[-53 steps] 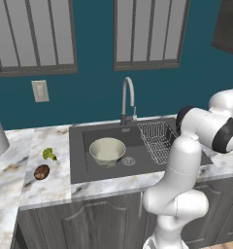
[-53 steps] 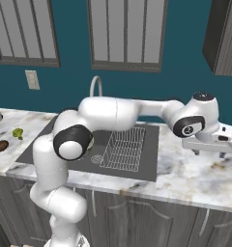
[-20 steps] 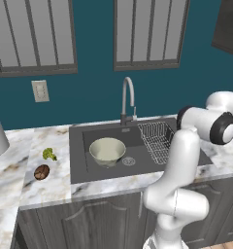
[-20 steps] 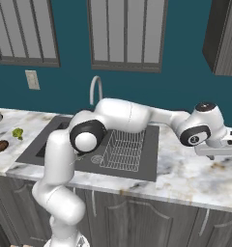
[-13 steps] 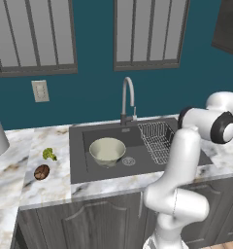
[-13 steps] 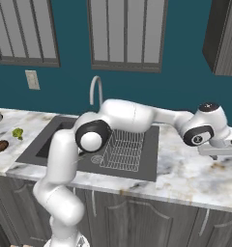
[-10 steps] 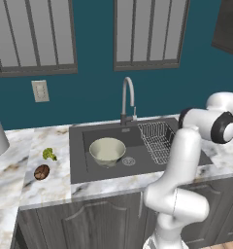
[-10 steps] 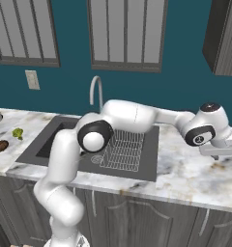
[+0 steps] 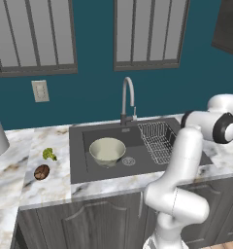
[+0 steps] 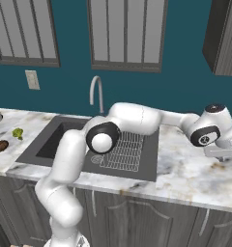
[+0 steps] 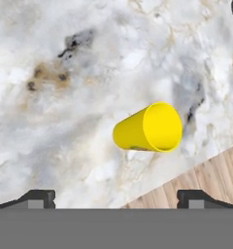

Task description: Remove the broccoli and potato from the sink. Then move the bowl and cup from the counter to the sink for washing.

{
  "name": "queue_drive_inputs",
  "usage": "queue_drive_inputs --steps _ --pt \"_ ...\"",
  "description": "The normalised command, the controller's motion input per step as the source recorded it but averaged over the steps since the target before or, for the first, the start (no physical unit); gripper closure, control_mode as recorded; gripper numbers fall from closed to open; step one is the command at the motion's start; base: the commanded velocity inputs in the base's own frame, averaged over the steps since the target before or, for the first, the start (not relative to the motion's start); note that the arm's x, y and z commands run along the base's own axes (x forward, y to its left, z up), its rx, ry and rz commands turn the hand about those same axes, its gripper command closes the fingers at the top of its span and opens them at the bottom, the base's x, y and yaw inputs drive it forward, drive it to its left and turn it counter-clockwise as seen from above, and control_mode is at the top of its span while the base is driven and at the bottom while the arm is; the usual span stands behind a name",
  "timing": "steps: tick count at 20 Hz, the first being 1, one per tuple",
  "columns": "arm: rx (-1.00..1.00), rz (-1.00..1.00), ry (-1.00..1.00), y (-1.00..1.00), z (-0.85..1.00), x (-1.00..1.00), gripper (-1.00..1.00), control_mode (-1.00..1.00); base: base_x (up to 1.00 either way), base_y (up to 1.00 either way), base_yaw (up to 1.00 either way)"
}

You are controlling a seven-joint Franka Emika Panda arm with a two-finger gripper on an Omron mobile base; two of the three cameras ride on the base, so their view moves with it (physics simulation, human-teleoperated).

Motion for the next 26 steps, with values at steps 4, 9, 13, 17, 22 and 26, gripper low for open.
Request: queue_drive_inputs --steps 4,9,13,17,22,26 --pt "0.0 0.0 0.06 -0.14 -0.14 0.09 -1.0 -1.0 0.0 0.0 0.0" --pt "0.0 0.0 0.05 -0.13 -0.11 0.1 -1.0 -1.0 0.0 0.0 0.0" --pt "0.0 0.0 0.03 -0.17 -0.08 0.09 -1.0 -1.0 0.0 0.0 0.0" --pt "0.01 0.0 0.11 -0.21 -0.03 0.04 -1.0 -1.0 0.0 0.0 0.0" --pt "0.01 0.0 0.02 -0.15 -0.06 0.01 -1.0 -1.0 0.0 0.0 0.0" --pt "0.02 0.0 0.0 -0.08 -0.07 0.01 -1.0 -1.0 0.0 0.0 0.0"
